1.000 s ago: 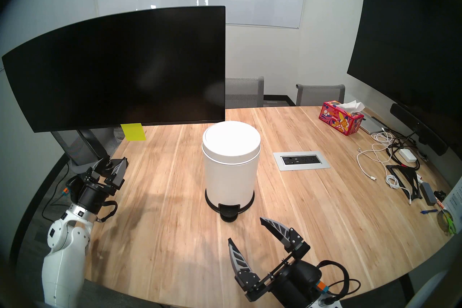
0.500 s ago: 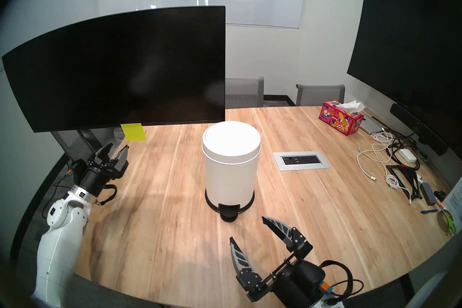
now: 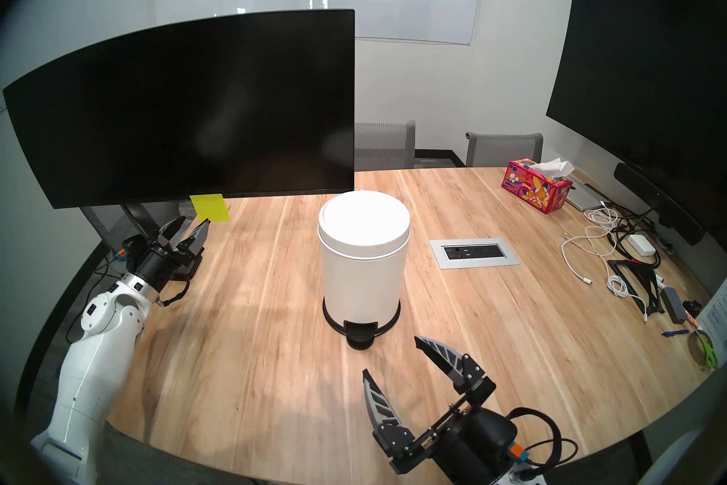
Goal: Peel the sticky note off the monitor, open the trash can lid and drop the sticker into the trash can
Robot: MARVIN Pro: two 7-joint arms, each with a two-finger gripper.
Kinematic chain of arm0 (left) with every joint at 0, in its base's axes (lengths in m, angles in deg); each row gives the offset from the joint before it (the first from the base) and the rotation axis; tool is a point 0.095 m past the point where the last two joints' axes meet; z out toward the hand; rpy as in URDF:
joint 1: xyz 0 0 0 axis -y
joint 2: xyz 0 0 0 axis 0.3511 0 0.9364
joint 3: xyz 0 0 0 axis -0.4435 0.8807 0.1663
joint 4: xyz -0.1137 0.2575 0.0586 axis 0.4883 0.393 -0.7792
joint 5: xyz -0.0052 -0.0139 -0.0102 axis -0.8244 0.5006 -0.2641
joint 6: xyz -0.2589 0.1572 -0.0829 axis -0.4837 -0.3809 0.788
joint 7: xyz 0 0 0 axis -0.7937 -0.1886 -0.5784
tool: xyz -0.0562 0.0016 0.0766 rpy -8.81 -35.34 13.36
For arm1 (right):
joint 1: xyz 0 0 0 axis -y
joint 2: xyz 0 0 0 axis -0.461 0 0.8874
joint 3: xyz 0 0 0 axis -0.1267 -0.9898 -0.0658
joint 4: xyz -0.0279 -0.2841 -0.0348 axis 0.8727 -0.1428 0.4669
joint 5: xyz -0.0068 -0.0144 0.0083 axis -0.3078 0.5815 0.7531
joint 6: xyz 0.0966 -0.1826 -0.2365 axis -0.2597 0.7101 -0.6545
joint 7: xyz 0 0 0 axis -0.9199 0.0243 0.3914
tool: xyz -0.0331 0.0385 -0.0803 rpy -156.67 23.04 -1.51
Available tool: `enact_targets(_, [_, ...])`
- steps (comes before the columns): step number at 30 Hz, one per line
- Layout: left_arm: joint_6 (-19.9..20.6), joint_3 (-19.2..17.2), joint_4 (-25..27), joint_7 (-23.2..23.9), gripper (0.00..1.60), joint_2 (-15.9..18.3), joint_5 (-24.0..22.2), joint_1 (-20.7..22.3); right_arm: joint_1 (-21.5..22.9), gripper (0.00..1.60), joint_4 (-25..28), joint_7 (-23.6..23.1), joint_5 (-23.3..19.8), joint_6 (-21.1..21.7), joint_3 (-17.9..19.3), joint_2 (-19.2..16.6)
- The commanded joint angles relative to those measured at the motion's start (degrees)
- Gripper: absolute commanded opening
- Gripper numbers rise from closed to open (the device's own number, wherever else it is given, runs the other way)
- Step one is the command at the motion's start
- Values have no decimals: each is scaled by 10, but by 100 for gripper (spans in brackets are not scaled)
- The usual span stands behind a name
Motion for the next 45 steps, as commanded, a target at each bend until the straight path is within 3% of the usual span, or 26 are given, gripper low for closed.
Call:
enact_targets(1, [-23,23,-45,18,160,10,2,70,-1,160,18,3,-2,-4,-3,5])
enact_targets(12, [-45,39,-116,37,160,12,-4,123,-12,160,24,4,-4,-10,1,10])
enact_targets(20, [-64,53,-179,81,160,7,-10,175,-14,160,24,5,-5,-13,0,12])
enact_targets(29, [-88,56,-203,143,160,0,-32,176,-13,160,24,3,-9,-17,-3,13])
enact_targets(36, [-99,49,-223,165,160,6,-34,170,-12,160,24,1,-13,-17,-2,11])
enact_targets(45, [-84,48,-225,193,160,15,-43,167,-8,160,24,-5,-16,-15,-1,10])
